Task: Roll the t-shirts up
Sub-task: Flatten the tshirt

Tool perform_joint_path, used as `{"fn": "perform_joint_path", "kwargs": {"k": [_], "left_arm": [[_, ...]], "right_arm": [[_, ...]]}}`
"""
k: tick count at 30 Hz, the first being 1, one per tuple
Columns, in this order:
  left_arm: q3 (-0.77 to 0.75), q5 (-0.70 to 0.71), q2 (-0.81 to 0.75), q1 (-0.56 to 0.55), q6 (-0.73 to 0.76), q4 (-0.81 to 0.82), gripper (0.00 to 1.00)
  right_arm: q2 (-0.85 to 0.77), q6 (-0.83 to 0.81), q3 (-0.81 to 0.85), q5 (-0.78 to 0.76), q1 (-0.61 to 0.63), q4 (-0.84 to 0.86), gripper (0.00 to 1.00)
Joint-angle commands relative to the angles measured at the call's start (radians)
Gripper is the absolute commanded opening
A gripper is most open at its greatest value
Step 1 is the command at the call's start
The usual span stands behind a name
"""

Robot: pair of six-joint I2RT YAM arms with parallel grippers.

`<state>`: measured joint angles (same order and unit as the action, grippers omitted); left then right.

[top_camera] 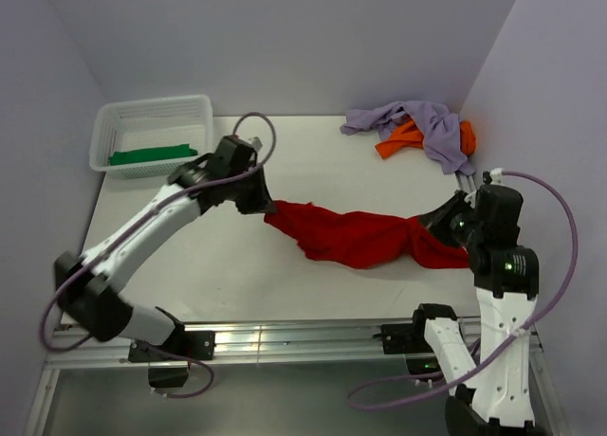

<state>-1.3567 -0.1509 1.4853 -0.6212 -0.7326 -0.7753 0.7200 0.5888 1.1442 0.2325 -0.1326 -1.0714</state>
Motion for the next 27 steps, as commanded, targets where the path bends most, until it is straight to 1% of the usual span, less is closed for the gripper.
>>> {"fn": "perform_joint_path", "kwargs": {"k": [1, 2, 3, 4, 5, 7, 8, 9, 10, 11, 13, 14, 15, 16, 17, 19, 20, 21, 23, 24, 25, 26, 27], "left_arm": [[0.065, 0.024, -0.235, -0.006, -0.192, -0.142, 0.00], [0.074, 0.016, -0.316, -0.012, -0.258, -0.142, 0.01], [0.074, 0.016, -0.341, -0.014, -0.280, -0.142, 0.00], [0.062, 0.016, -0.349, -0.014, -0.290, -0.142, 0.00], [0.038, 0.036, -0.317, -0.012, -0.278, -0.143, 0.00], [-0.068, 0.062, -0.226, -0.009, -0.234, -0.148, 0.00], [-0.112, 0.069, -0.107, -0.006, -0.182, -0.153, 0.00], [-0.202, 0.079, -0.044, 0.000, -0.157, -0.153, 0.00], [-0.237, 0.082, 0.017, 0.008, -0.133, -0.145, 0.00], [-0.266, 0.083, 0.129, 0.027, -0.096, -0.136, 0.00], [-0.327, 0.068, 0.226, 0.066, -0.062, -0.105, 0.01], [-0.340, 0.070, 0.268, 0.078, -0.045, -0.099, 0.06], [-0.366, 0.074, 0.342, 0.090, -0.019, -0.098, 0.37], [-0.383, 0.085, 0.378, 0.110, -0.004, -0.125, 0.52], [-0.413, 0.115, 0.427, 0.115, 0.021, -0.174, 0.72], [-0.397, 0.120, 0.425, 0.118, 0.042, -0.170, 0.78], [-0.366, 0.120, 0.399, 0.115, 0.051, -0.154, 0.80], [-0.288, 0.119, 0.321, 0.114, 0.055, -0.141, 0.82], [-0.204, 0.105, 0.230, 0.114, 0.062, -0.104, 0.83], [-0.127, 0.096, 0.148, 0.113, 0.061, -0.104, 0.83], [-0.087, 0.085, 0.109, 0.113, 0.056, -0.102, 0.83], [-0.043, 0.023, 0.031, 0.113, 0.047, -0.093, 0.83], [0.055, -0.008, -0.009, 0.112, 0.035, -0.085, 0.81]], "right_arm": [[-0.056, -0.017, 0.083, 0.062, 0.030, -0.059, 0.00], [-0.056, -0.023, 0.145, 0.044, 0.030, -0.080, 0.00], [-0.041, -0.035, 0.179, 0.031, 0.030, -0.111, 0.00], [-0.030, -0.038, 0.210, 0.021, 0.030, -0.122, 0.00], [-0.015, -0.040, 0.257, 0.011, 0.030, -0.128, 0.00], [0.027, -0.044, 0.285, -0.008, 0.030, -0.119, 0.00], [0.039, -0.044, 0.287, -0.013, 0.030, -0.107, 0.00], [0.062, -0.041, 0.281, -0.031, 0.030, -0.096, 0.00], [0.071, -0.038, 0.273, -0.036, 0.030, -0.072, 0.00], [0.082, -0.037, 0.255, -0.035, 0.030, -0.056, 0.00], [0.107, -0.026, 0.238, -0.036, 0.030, -0.030, 0.00], [0.111, -0.020, 0.226, -0.035, 0.030, -0.022, 0.00], [0.114, -0.014, 0.204, -0.038, 0.030, -0.016, 0.00], [0.117, -0.012, 0.194, -0.041, 0.030, -0.007, 0.00], [0.118, -0.007, 0.169, -0.047, 0.030, -0.001, 0.00], [0.118, -0.010, 0.147, -0.059, 0.030, 0.004, 0.00], [0.118, -0.014, 0.128, -0.070, 0.030, 0.005, 0.00], [0.119, -0.017, 0.117, -0.076, 0.030, 0.005, 0.00], [0.119, -0.018, 0.089, -0.085, 0.030, 0.014, 0.00], [0.116, -0.021, 0.065, -0.093, 0.030, 0.019, 0.00], [0.114, -0.020, 0.051, -0.097, 0.030, 0.027, 0.00], [0.113, -0.018, 0.028, -0.099, 0.030, 0.031, 0.00], [0.108, -0.018, 0.019, -0.104, 0.030, 0.040, 0.00]]}}
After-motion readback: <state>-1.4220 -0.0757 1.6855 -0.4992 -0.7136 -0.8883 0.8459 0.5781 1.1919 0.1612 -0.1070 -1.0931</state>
